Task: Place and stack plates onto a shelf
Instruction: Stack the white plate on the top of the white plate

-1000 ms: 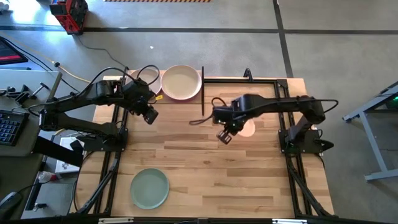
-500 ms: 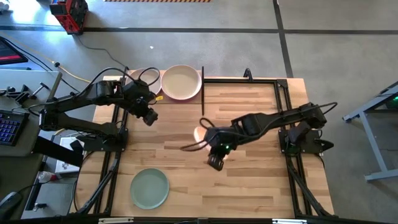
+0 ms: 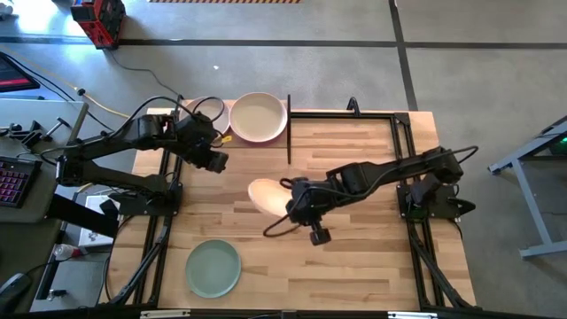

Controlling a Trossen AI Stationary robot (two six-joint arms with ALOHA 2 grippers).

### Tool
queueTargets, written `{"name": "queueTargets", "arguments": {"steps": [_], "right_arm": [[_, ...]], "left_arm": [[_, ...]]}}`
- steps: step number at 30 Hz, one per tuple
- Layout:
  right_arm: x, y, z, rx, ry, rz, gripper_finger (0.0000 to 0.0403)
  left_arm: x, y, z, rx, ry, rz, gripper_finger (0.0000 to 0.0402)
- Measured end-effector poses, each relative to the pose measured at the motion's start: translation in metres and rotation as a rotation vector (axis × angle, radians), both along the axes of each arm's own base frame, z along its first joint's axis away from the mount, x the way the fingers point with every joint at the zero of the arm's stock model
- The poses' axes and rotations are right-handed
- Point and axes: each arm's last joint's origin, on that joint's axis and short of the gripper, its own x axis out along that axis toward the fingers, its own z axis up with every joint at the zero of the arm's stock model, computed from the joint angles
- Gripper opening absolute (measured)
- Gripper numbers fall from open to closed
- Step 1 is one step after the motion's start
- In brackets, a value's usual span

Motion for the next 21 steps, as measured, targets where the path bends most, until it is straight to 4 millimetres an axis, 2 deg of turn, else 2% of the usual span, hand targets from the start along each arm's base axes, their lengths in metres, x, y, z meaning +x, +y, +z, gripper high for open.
{"name": "queueTargets", "arguments": {"steps": [5,12,21], "right_arm": [[0.0029,0.0008,-0.0046,-0.129,-0.031,0.140,0.0000],[0.0032,0.0032,-0.0068,-0.458,-0.083,0.325,0.0000],[0.0005,-0.0051,-0.0097,-0.661,-0.041,0.513,0.0000]], "left_arm": [[0.0017,-0.0004,-0.0011,-0.046,0.005,0.044,0.0065],[0.0033,-0.0029,-0.0015,-0.167,0.001,0.091,0.0065],[0.0045,-0.0034,-0.0012,-0.260,0.000,0.188,0.0065]]}}
